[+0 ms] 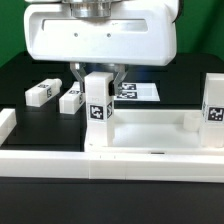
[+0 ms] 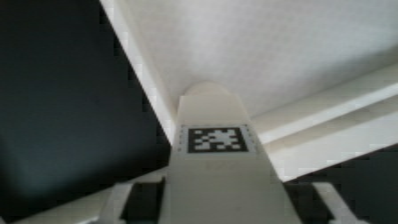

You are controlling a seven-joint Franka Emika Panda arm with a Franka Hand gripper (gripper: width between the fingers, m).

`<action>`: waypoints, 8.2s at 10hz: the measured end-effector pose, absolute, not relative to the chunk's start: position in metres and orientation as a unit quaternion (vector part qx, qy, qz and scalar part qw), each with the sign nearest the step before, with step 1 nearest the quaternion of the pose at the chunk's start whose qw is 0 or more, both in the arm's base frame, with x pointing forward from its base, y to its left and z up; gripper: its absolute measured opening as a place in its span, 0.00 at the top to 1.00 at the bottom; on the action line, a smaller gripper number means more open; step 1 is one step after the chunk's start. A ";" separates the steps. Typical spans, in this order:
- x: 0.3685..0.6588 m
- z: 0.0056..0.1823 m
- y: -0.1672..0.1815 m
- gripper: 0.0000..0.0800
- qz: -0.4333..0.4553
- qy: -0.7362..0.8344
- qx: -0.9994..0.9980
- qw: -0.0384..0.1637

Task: Assemble desk

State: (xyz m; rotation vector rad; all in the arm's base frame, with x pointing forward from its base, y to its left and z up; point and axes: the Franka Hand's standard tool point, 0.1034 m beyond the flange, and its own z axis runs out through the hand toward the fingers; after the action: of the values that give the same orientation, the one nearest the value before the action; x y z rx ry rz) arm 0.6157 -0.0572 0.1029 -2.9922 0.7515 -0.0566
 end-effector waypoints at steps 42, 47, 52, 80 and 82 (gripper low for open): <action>0.610 0.105 -0.065 0.63 -0.003 0.223 -0.975 0.021; 0.609 0.105 -0.063 0.24 -0.002 0.238 -0.971 0.021; 0.568 0.110 -0.021 0.19 -0.003 0.322 -0.946 0.027; 0.512 0.041 0.008 0.19 0.040 0.755 -0.654 0.029; 0.506 0.024 0.013 0.19 0.046 0.751 -0.659 0.014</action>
Offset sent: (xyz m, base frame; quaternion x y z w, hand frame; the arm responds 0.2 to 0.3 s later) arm 0.0000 0.0000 0.0000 0.0000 0.0000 0.0000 1.0000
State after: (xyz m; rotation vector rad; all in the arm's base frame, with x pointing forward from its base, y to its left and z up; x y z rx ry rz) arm 0.5063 0.0126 0.0244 -2.0507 2.3375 0.1418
